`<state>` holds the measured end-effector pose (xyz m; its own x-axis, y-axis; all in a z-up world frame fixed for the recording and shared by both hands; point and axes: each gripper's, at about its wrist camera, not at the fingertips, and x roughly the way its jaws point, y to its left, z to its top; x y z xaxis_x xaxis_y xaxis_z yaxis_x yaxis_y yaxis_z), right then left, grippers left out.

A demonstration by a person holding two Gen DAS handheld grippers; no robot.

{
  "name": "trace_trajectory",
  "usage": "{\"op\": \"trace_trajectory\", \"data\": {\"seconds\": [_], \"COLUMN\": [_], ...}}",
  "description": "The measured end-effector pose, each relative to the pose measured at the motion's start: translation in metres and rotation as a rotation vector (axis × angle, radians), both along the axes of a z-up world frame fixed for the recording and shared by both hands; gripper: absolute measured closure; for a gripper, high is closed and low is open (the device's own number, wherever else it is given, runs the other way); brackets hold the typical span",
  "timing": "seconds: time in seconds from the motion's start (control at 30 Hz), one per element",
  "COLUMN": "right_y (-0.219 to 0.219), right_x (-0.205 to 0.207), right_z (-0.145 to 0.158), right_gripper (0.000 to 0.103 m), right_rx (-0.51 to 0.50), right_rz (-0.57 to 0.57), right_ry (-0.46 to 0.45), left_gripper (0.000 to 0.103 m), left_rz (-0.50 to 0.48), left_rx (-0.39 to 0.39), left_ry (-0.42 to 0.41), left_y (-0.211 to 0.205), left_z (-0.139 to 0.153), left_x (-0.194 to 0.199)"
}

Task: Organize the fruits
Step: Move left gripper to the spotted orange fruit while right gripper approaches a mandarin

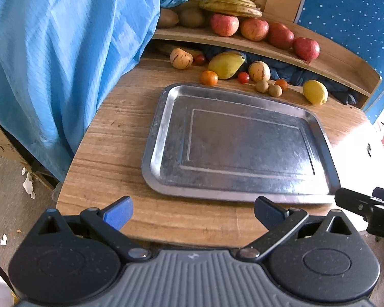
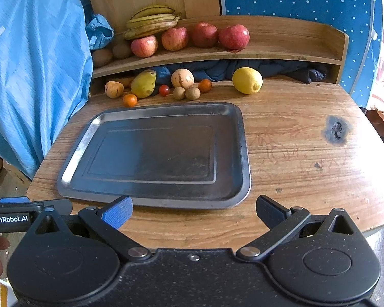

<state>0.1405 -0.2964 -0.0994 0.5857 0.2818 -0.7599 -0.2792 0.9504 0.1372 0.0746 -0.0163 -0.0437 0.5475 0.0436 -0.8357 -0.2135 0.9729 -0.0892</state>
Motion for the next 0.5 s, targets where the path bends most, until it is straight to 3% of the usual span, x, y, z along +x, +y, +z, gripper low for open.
{"op": "trace_trajectory", "data": {"seconds": [0.5], "right_y": [-0.003], "right_x": [0.079], "right_z": [0.004], "right_gripper": [0.001], "right_rx": [0.046], "right_rz": [0.133], "right_ry": [-0.013], "left_gripper": [0.001], "left_rz": [0.116], "left_rx": [0.002], "left_ry": [0.006], "left_y": [-0.008], "left_z": [0.003], "left_x": [0.066]}}
